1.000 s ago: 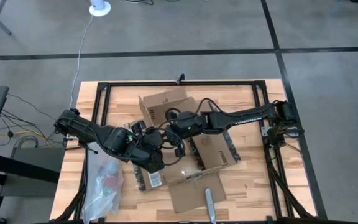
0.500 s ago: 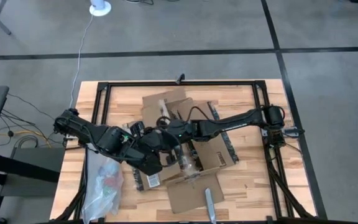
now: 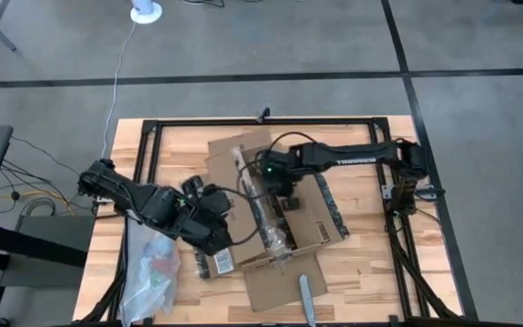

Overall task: Unpack boxes
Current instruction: Break down the box until it is fully flat

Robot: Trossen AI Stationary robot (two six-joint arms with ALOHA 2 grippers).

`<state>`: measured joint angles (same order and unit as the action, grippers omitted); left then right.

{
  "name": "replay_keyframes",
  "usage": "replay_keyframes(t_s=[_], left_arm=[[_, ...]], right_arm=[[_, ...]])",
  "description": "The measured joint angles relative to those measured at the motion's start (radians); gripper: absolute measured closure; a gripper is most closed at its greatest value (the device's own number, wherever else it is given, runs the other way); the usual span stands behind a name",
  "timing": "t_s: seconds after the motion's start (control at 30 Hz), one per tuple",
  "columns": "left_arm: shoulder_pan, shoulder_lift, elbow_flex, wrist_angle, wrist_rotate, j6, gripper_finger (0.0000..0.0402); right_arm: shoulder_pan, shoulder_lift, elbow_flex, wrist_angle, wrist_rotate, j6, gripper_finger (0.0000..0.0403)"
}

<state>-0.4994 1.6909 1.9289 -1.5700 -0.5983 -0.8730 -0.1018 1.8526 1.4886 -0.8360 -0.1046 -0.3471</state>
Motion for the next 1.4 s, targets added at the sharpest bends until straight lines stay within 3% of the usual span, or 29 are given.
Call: replay_keyframes(t_s=[0.17,0.33,0.47,0.7,1.03,1.2,1.4], left_arm=[[-0.057,-0.022,-0.175,0.017,-0.028,-0.148,0.0254],[-0.112,-0.021,-0.427,0.072,-0.008,-0.356,0.0253],[-0.135,-0.025,-0.634,0.343,-0.056,-0.305,0.0253],[-0.090,-0.019,-0.946,0.894,-0.042,-0.172,0.0253],[0.063,-0.008,-1.047,1.318,-0.035,0.040,0.0253],[0.101,-0.004,-1.047,1.392,-0.010,0.119,0.0253],[0.089,-0.009,-1.021,1.334,0.052,0.114,0.0253]], right_arm=[[0.005,0.002,-0.168,0.255,-0.030,0.036,0.0355],[0.053,0.002,-0.183,0.442,-0.034,0.061,0.0355],[0.067,0.002,-0.183,0.486,-0.036,0.059,0.0355],[0.068,0.002,-0.183,0.502,-0.044,0.088,0.0355],[0.116,-0.073,-0.013,0.497,-0.074,0.083,0.0355],[0.143,-0.042,0.015,0.561,-0.072,0.051,0.0355],[0.145,0.024,0.013,0.518,-0.077,0.087,0.0355]])
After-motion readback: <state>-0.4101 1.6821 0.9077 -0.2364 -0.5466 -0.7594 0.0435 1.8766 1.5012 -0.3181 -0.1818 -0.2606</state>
